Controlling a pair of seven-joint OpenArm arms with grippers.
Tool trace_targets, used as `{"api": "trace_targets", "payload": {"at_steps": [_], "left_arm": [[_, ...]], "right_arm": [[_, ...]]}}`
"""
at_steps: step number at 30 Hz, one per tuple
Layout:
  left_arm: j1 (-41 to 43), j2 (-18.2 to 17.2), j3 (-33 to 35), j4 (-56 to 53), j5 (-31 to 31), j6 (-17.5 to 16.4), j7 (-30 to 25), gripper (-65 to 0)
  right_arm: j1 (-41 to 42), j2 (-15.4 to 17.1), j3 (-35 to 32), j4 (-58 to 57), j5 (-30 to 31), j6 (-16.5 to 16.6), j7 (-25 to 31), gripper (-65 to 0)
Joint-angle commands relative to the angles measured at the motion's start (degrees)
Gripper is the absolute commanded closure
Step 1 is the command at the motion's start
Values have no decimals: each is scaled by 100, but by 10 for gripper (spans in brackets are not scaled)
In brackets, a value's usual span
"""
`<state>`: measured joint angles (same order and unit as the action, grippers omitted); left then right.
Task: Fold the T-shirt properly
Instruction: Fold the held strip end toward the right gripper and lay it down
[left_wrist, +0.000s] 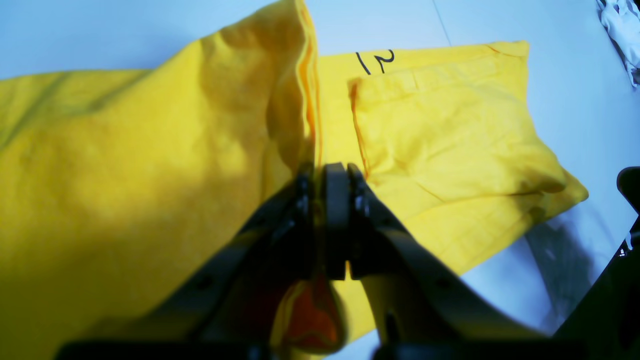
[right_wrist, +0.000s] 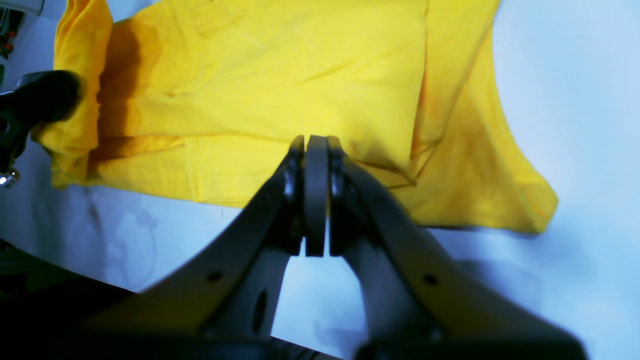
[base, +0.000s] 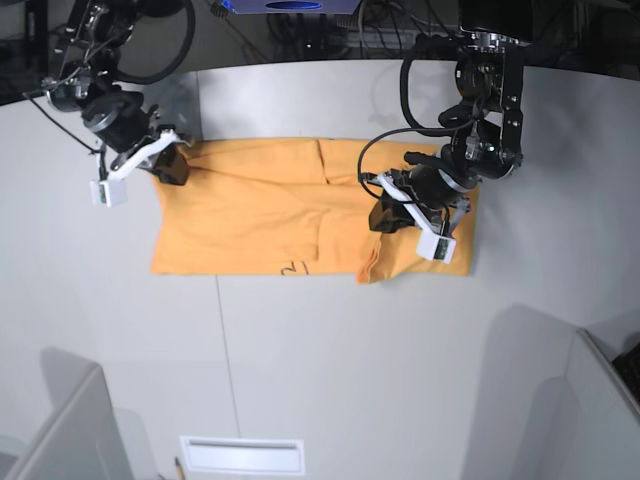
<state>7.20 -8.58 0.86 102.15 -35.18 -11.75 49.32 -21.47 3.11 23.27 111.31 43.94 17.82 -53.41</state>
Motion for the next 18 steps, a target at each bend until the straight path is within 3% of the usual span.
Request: {"api": "trace_targets", "payload": {"at_steps": [1, 12, 18], "left_arm": [[-65, 1, 6, 93, -91, -8, -101, 0], [-56, 1, 6, 84, -108, -8, -92, 0], [-56, 18, 24, 84, -144, -8, -75, -352]], "right_arm": [[33, 36, 16, 91, 111, 33, 97, 0], [42, 36, 16, 30, 111, 33, 97, 0], [42, 45, 16, 21, 111, 33, 106, 0]]}}
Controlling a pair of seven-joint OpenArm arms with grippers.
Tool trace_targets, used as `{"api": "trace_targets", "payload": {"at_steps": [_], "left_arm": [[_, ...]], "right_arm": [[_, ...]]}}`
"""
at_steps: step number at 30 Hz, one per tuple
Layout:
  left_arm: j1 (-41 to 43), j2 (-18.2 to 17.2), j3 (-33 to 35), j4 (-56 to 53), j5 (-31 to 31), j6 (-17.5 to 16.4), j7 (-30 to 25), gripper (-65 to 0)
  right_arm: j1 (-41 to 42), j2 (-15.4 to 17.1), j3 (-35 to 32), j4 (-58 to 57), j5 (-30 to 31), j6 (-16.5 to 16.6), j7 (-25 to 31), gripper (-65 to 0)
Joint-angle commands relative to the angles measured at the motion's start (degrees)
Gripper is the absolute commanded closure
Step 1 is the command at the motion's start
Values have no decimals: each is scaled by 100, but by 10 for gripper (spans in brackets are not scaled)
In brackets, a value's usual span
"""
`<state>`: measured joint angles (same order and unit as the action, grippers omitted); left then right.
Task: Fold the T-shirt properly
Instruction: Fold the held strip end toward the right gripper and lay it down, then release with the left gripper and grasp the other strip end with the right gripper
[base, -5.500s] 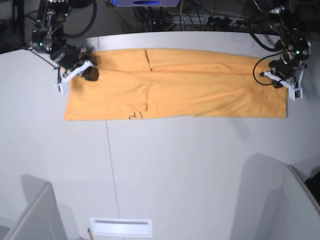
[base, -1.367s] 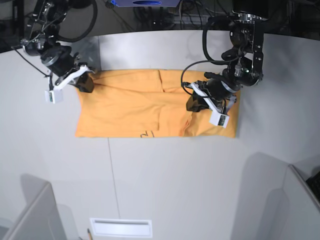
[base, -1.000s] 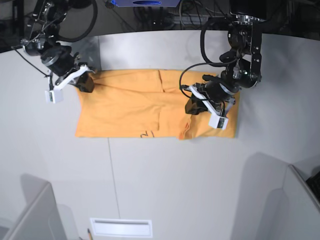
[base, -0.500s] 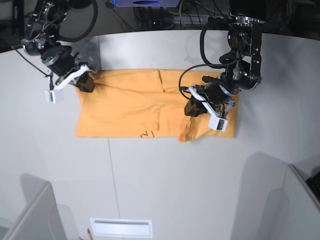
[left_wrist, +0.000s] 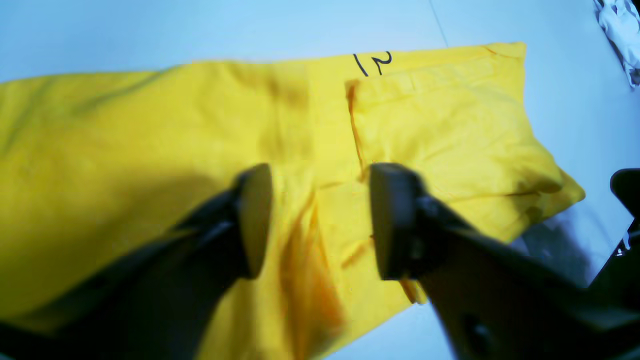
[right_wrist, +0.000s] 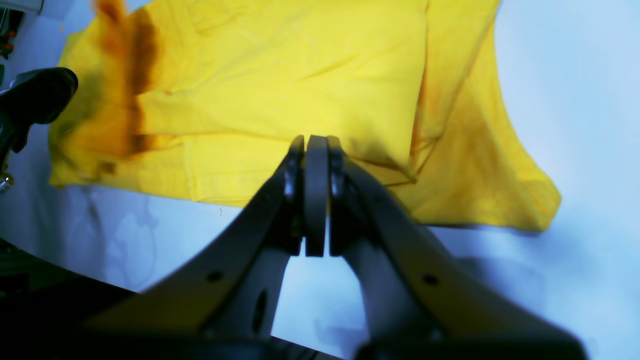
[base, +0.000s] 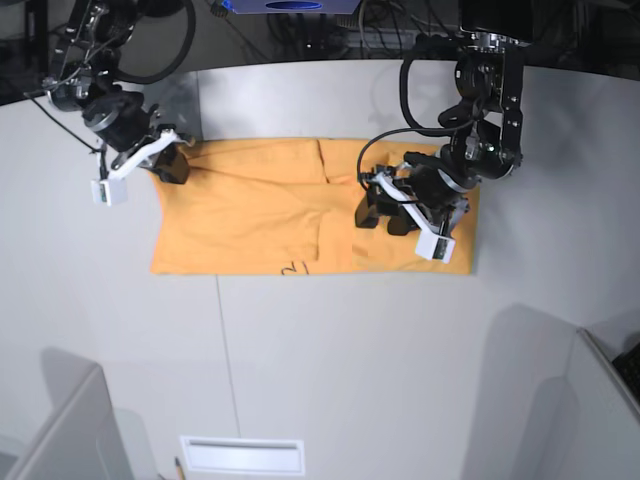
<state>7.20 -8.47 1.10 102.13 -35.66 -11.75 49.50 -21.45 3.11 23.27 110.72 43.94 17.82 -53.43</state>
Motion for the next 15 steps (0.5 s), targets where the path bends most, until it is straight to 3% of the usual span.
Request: {"api": "trace_targets", "payload": {"at_steps": [1, 5, 8, 11, 13, 15], "left_arm": [[-56, 69, 0, 86, -96, -8, -84, -397], [-4, 306, 87, 86, -96, -25, -84, -472], [-4, 324, 342, 113, -96, -16, -84, -472], [58, 306, 0, 315, -96, -16, -84, -459], [366, 298, -598, 543, -96, -16, -84, -367], [647, 298, -1284, 781, -96, -43, -84, -212]], "right_arm": [[40, 45, 16, 80, 111, 33, 108, 0], [110, 36, 16, 80, 111, 33, 99, 0], [154, 36, 16, 71, 111, 33, 99, 0], [260, 53, 25, 71, 111, -2, 90, 0], [339, 71, 34, 71, 111, -2, 90, 0], [418, 53, 218, 71, 111, -2, 64, 0]]}}
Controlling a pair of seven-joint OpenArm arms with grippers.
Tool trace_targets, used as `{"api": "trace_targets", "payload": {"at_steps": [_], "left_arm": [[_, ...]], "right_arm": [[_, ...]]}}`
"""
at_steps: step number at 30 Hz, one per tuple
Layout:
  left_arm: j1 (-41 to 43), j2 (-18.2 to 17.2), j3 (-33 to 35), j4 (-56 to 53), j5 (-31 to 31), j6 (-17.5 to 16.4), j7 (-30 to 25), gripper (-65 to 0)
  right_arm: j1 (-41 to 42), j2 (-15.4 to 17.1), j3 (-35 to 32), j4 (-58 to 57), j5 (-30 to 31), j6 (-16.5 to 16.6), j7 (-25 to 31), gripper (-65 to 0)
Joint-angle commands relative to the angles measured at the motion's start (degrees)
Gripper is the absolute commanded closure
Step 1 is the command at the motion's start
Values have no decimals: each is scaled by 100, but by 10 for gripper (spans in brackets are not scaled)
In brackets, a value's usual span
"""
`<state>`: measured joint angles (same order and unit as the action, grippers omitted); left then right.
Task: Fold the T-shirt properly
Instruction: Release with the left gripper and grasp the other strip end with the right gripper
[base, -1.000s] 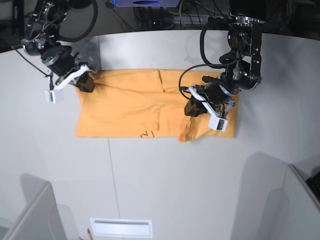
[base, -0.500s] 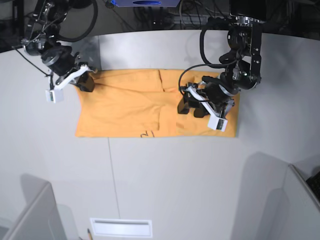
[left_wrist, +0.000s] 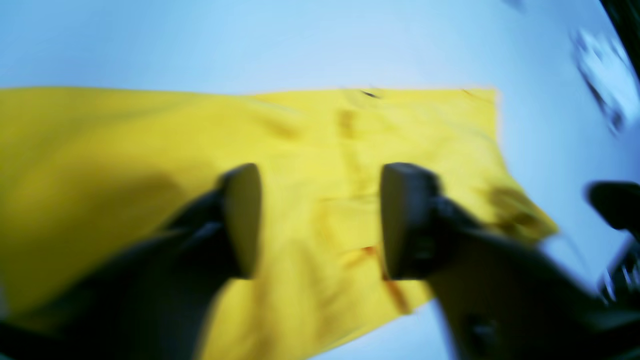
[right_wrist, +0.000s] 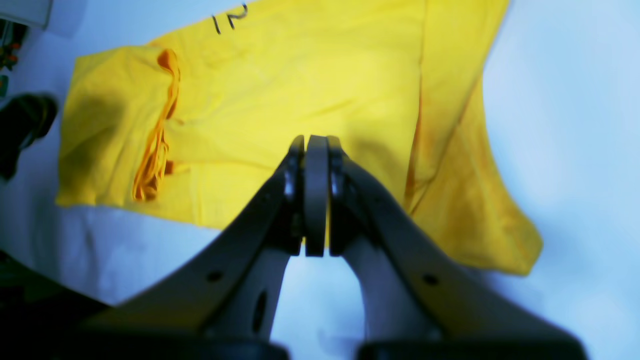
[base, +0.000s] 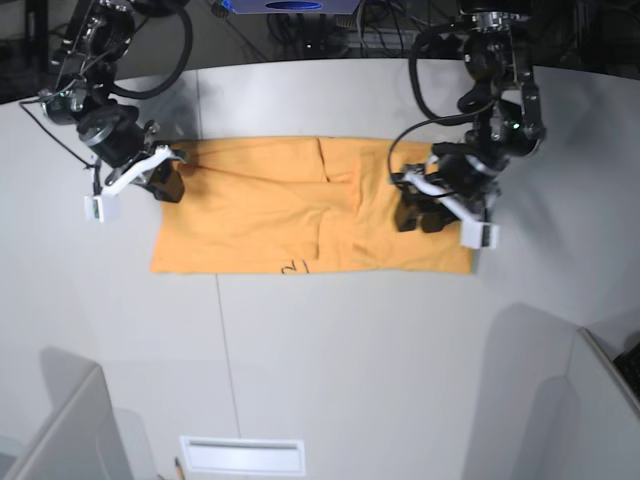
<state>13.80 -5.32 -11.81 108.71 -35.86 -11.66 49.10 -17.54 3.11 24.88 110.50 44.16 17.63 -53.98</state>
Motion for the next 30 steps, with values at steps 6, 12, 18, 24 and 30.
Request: {"api": "trace_targets", "payload": {"at_steps": [6, 12, 18, 24, 30], "left_arm": [[418, -26, -1627, 255, -41, -60, -44, 0], [927, -553, -2656, 220, -85, -333, -44, 0], [1086, -571, -3781, 202, -23, -1441, -44, 0], [1112, -782, -4133, -53, -23, -1511, -44, 0], [1059, -923, -4142, -378, -23, -1511, -53, 0]], "right_arm": [[888, 71, 584, -514, 89, 26, -1007, -176], [1785, 124, 1270, -2096, 98, 53, -1526, -392], [2418, 546, 1375, -3335, 89, 53, -1561, -392], [2383, 818, 690, -3977, 89, 53, -1561, -390], [2145, 678, 109, -3977, 89, 61, -1561, -390]]}}
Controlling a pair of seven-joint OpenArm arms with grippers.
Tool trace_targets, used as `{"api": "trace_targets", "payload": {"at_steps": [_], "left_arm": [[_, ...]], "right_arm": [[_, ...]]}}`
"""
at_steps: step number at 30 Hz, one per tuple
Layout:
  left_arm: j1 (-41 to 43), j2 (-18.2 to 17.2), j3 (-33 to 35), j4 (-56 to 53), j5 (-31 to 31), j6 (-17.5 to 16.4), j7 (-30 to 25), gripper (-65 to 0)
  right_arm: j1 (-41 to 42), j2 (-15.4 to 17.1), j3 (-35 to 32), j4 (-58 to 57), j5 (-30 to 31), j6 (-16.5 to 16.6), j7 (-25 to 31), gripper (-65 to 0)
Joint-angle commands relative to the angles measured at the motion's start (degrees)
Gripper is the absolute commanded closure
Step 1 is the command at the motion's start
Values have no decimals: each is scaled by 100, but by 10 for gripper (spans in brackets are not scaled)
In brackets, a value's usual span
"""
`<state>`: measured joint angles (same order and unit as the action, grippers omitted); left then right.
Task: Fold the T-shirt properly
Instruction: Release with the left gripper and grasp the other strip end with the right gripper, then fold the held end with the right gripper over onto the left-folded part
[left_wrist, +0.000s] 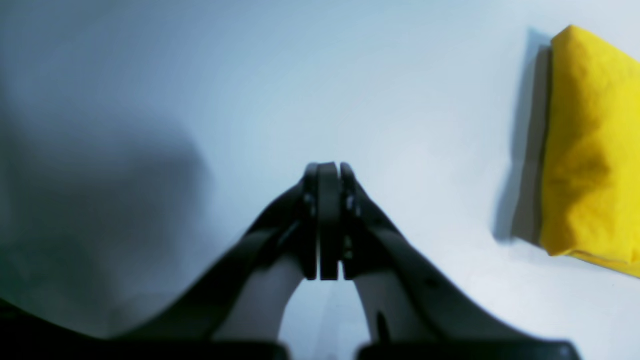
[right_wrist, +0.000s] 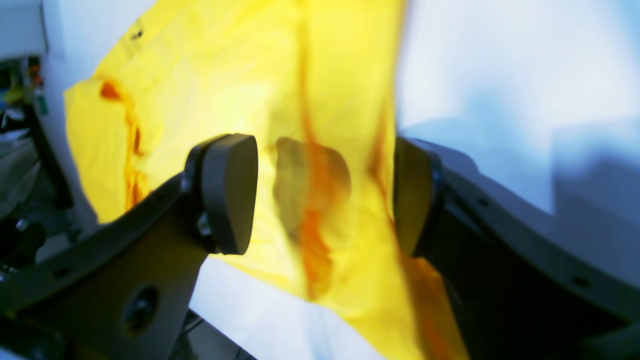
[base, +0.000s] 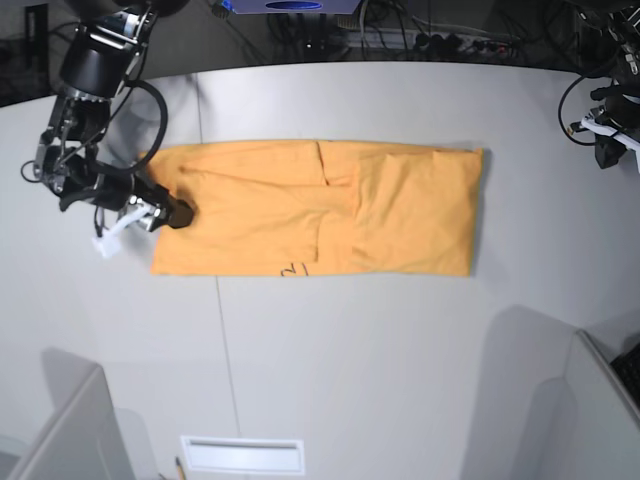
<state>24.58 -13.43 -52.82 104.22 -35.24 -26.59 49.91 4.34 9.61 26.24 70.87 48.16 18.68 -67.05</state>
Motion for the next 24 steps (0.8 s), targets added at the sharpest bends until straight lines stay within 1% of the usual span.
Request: {"api": "trace_targets", "payload": {"at_steps": [1, 3, 6, 8, 11, 12, 14, 16, 18, 21, 24], "left_arm": [[-45, -147, -33, -1, -84, -18, -143, 0], [-159, -182, 47, -194, -84, -18, -143, 0], [-212, -358, 398, -449, -84, 8, -160, 0], [-335, -463, 706, -528, -84, 8, -169, 0], [-581, -481, 970, -730, 39, 8, -169, 0], [-704, -481, 1075, -792, 223, 8, -169, 0], [-950, -472, 1427, -888, 751, 8, -169, 0], [-1152, -472, 1858, -1029, 1393, 0, -169, 0], [-1346, -455, 2192, -1179, 1815, -18, -169, 0], [-1513, -455, 2587, -1319, 1911, -18, -169, 0], [-1636, -463, 2948, -1354, 1946, -18, -169, 0]], "right_arm": [[-87, 2, -105, -15, -311, -43, -254, -390], [-104, -60, -290, -15, -311, -43, -254, -390], [-113, -95, -510, -15, -311, -43, -227, -389], [-122, -112, -562, -23, -311, -43, -210, -389], [-122, -200, -562, -23, -311, -43, -210, -386], [-113, -200, -562, -41, -311, -43, -201, -366], [-95, -191, -536, -67, -319, -43, -148, -284], [-95, -165, -562, -67, -328, -43, 63, -144], [-78, -165, -571, -67, -328, -43, 177, -3], [36, -156, -536, -41, -346, -87, 247, 0], [177, -24, -571, 21, -346, -87, 247, 0]]}}
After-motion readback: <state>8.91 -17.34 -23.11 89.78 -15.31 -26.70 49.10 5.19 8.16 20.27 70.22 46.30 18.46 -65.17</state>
